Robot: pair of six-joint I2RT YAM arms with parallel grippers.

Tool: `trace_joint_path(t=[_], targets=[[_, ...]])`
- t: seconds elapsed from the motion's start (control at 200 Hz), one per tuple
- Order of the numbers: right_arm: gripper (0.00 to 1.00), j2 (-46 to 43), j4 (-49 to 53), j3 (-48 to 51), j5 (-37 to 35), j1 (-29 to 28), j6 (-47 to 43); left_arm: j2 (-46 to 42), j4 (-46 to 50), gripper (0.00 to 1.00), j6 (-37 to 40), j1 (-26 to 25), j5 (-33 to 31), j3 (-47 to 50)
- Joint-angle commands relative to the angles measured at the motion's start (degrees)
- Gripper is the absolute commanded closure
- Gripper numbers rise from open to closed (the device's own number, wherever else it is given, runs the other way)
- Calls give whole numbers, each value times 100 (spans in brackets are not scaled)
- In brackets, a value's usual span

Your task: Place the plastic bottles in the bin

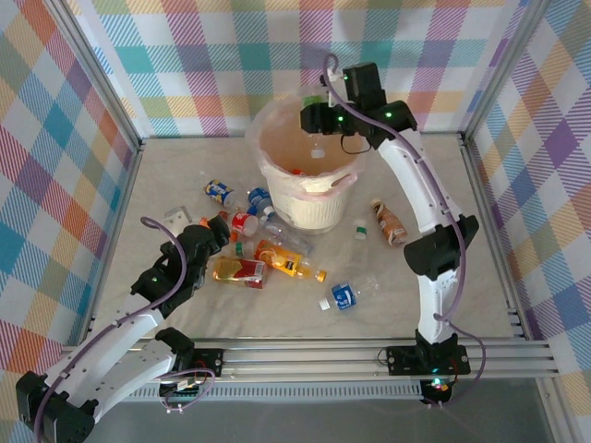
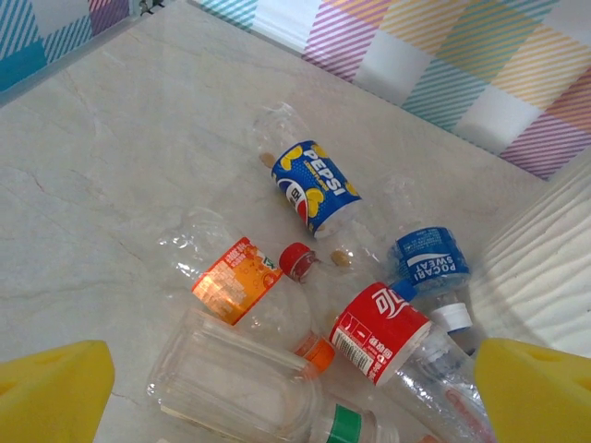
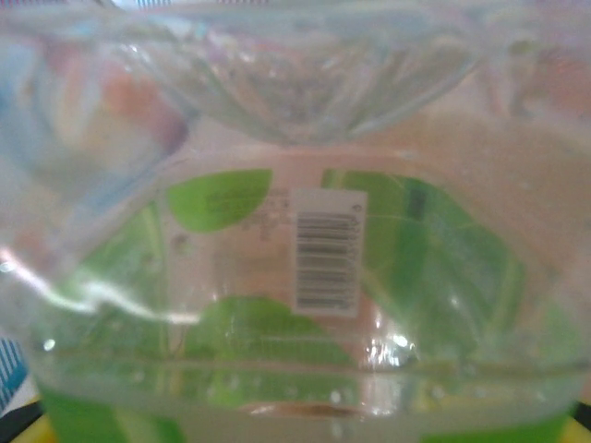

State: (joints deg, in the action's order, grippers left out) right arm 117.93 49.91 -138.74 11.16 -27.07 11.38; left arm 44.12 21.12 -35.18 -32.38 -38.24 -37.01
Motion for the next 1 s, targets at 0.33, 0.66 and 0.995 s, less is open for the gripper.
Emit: trace_joint_path(t=[0.33,0.66,0.995], targets=[[62,504,649,-127,-644,-176,-1263,-140,198,0,-45,13,-133,-7],[53,882,945,-178,-790,-176,-1653,-140,321,0,-16,13,-173,-53],[43,1388,1117,-438,-1219,-176,-1888,-114,375,0,-37,13,-236,-77]])
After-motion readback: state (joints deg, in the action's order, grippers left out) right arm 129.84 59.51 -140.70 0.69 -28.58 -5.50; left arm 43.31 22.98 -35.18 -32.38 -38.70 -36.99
